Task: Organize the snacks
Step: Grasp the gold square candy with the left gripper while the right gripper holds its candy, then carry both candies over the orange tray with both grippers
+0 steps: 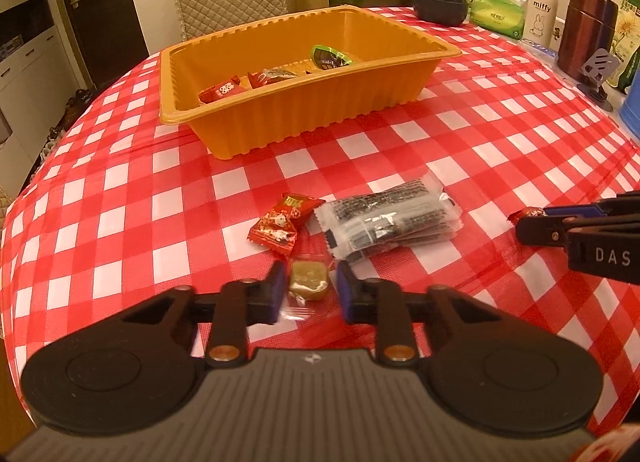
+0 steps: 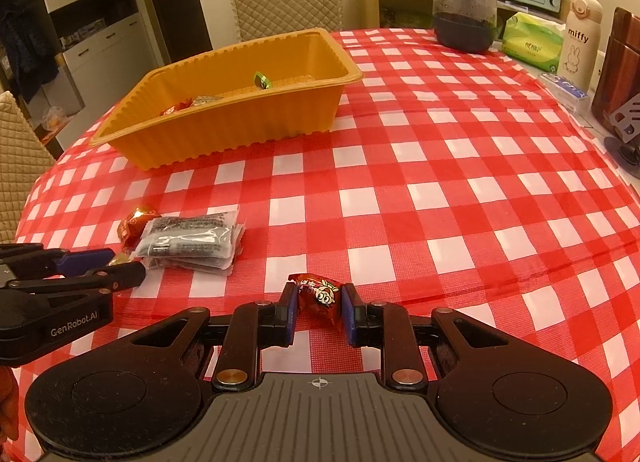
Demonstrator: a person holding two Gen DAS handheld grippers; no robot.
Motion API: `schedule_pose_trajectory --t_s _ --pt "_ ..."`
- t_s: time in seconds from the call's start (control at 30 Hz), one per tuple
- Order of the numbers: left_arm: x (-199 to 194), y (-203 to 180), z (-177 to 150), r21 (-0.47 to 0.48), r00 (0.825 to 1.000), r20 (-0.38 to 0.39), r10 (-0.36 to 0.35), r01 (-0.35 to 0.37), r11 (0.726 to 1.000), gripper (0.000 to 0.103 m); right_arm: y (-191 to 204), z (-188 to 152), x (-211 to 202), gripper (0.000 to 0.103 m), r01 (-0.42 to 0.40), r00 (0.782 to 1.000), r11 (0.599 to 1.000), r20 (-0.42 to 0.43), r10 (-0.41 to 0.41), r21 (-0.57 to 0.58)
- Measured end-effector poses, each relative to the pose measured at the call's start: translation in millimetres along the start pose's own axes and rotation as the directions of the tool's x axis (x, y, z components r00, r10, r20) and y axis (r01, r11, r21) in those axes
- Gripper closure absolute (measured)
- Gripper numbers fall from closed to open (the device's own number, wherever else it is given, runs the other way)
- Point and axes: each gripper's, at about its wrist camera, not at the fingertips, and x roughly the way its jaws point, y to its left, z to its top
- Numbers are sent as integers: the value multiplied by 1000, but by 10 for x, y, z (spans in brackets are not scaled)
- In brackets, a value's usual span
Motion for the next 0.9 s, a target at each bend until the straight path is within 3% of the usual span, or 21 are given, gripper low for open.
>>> schedule_pose_trajectory --t_s 0.47,0.9 --pt "-345 -24 -82 -103 1000 -4 16 -16 994 83 63 42 -152 80 -17 1000 1000 26 17 -4" --pt "-645 -120 4 -121 999 34 11 -7 993 83 101 93 -409 80 -27 997 999 65 28 -17"
